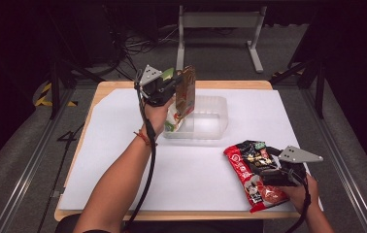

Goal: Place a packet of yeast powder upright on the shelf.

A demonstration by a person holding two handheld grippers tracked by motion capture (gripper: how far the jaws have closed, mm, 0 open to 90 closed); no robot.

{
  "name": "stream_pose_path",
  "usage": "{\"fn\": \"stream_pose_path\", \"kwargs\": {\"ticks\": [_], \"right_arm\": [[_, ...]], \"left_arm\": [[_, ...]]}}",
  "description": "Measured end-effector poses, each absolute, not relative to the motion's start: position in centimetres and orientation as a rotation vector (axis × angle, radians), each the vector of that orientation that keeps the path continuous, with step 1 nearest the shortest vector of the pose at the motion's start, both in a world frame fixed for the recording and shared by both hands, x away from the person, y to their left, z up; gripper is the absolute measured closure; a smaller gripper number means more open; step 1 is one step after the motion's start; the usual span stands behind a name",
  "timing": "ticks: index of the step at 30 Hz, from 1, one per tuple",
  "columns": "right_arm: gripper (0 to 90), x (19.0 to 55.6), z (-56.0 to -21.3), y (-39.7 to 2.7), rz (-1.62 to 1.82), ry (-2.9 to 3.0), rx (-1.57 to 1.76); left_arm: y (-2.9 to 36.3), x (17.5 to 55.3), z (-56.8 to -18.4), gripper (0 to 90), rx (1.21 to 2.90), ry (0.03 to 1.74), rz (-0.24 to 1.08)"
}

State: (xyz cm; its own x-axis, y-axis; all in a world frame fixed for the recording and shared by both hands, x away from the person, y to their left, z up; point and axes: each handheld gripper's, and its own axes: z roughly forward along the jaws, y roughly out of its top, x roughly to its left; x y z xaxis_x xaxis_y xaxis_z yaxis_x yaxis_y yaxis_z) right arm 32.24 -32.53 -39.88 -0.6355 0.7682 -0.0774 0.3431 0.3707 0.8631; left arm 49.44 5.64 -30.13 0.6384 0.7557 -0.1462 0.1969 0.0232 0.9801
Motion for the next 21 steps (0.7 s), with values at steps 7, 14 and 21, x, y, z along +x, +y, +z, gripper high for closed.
{"fn": "stream_pose_path", "kwargs": {"ticks": [7, 14, 21], "right_arm": [[12.6, 32.2, -39.9, -32.5, 1.196, 2.165, 0.955], [12.6, 32.2, -39.9, -32.5, 1.194, 2.165, 0.949], [12.6, 32.2, -39.9, -32.4, 1.188, 2.167, 0.949]], "left_arm": [[4.4, 50.5, -30.5, 89.2, 1.495, 0.884, 0.557], [3.7, 51.4, -32.6, 87.0, 1.518, 0.906, 0.476], [3.4, 50.4, -34.5, 85.6, 1.601, 0.831, 0.480]]}}
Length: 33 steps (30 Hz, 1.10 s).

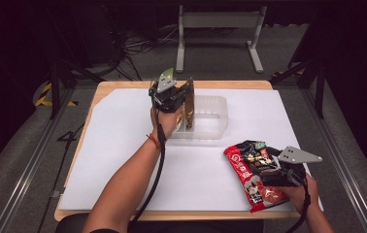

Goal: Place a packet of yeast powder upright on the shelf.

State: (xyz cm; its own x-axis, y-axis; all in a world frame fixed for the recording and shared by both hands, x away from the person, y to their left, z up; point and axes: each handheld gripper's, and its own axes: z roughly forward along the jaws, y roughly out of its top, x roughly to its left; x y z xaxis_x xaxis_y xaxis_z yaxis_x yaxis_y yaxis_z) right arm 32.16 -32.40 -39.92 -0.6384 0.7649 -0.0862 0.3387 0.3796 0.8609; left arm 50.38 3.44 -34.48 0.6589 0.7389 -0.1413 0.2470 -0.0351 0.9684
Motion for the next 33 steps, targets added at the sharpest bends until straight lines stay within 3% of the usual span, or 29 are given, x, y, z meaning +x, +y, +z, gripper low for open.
{"fn": "stream_pose_path", "kwargs": {"ticks": [26, 33], "right_arm": [[12.5, 32.2, -39.9, -32.3, 1.177, 2.171, 0.951], [12.7, 32.2, -39.9, -32.4, 1.180, 2.167, 0.949]], "left_arm": [[4.7, 48.5, -35.6, 84.3, 1.684, 0.673, 0.477], [5.0, 48.0, -35.4, 79.3, 1.748, 0.608, 0.529]]}}
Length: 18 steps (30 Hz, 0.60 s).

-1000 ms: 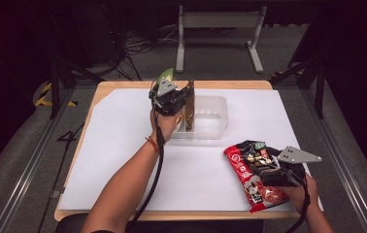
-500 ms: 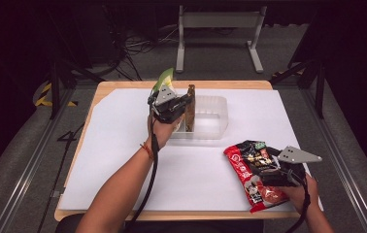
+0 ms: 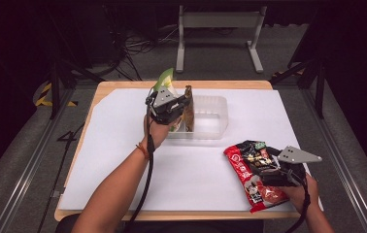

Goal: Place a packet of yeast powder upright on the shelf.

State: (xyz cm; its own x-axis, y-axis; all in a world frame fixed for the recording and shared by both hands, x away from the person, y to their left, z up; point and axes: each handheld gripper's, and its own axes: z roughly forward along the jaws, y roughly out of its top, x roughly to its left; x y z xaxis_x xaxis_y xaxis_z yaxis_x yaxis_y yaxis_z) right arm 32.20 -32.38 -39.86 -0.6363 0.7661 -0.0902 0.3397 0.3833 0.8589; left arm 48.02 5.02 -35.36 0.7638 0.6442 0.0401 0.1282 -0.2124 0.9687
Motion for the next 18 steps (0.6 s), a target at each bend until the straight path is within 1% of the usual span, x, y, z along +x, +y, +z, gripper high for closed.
{"fn": "stream_pose_path", "kwargs": {"ticks": [1, 9, 13, 15, 17, 18], "right_arm": [[12.8, 32.2, -39.8, -32.4, 1.180, 2.167, 0.953], [13.3, 32.3, -39.8, -32.6, 1.184, 2.160, 0.964], [13.8, 32.4, -39.7, -32.6, 1.187, 2.163, 0.969], [14.1, 32.4, -39.6, -32.5, 1.184, 2.163, 0.969], [14.2, 32.3, -39.5, -32.5, 1.183, 2.160, 0.961], [14.2, 32.2, -39.4, -32.5, 1.183, 2.161, 0.961]], "left_arm": [[5.1, 47.9, -35.3, 77.6, 1.755, 0.602, 0.534], [6.1, 47.1, -35.1, 75.1, 1.770, 0.544, 0.526], [6.9, 46.1, -34.6, 73.5, 1.777, 0.493, 0.537], [7.2, 45.7, -34.3, 72.2, 1.777, 0.481, 0.524], [7.6, 44.9, -34.0, 69.0, 1.785, 0.445, 0.528], [7.8, 44.6, -33.9, 69.0, 1.788, 0.433, 0.513]]}}
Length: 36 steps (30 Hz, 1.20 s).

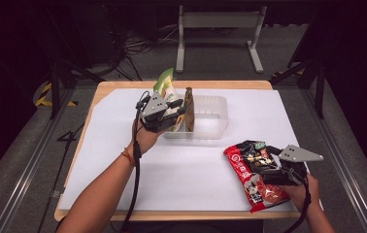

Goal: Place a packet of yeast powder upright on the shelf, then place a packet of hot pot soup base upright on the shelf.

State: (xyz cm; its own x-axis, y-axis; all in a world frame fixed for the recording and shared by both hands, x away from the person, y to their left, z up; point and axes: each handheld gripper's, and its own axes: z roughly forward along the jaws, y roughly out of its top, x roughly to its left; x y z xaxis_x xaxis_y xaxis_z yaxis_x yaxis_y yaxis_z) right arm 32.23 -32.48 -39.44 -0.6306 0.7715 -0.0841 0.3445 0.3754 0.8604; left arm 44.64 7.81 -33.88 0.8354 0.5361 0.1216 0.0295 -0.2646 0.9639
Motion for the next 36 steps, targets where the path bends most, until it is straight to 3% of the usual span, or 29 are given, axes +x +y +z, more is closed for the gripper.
{"fn": "stream_pose_path", "kwargs": {"ticks": [8, 11, 15, 17, 22, 32, 34, 36], "right_arm": [[14.7, 32.2, -39.2, -32.6, 1.181, 2.159, 0.968], [15.8, 32.0, -39.1, -32.6, 1.173, 2.165, 0.957], [19.4, 32.0, -39.0, -32.8, 1.164, 2.170, 0.952], [22.1, 32.0, -38.8, -33.0, 1.175, 2.182, 0.959], [26.3, 31.8, -38.6, -33.5, 1.157, 2.209, 0.975], [37.5, 32.0, -38.4, -35.4, 1.148, 2.241, 1.076], [38.1, 32.1, -38.6, -35.7, 1.132, 2.257, 1.095], [38.1, 32.2, -38.7, -35.8, 1.135, 2.261, 1.108]], "left_arm": [[9.7, 42.5, -34.0, 64.3, 1.857, 0.361, 0.521], [10.7, 41.8, -34.5, 55.4, 1.913, 0.337, 0.498], [11.5, 41.4, -35.4, 50.5, 1.961, 0.322, 0.469], [12.1, 41.0, -36.3, 40.4, 2.018, 0.336, 0.453], [13.6, 40.4, -37.8, 30.3, 2.066, 0.369, 0.380], [16.4, 39.7, -41.0, 27.8, 2.070, 0.460, 0.286], [16.4, 39.8, -41.6, 20.9, 2.077, 0.489, 0.299], [16.4, 39.8, -41.9, 21.8, 2.087, 0.495, 0.288]]}}
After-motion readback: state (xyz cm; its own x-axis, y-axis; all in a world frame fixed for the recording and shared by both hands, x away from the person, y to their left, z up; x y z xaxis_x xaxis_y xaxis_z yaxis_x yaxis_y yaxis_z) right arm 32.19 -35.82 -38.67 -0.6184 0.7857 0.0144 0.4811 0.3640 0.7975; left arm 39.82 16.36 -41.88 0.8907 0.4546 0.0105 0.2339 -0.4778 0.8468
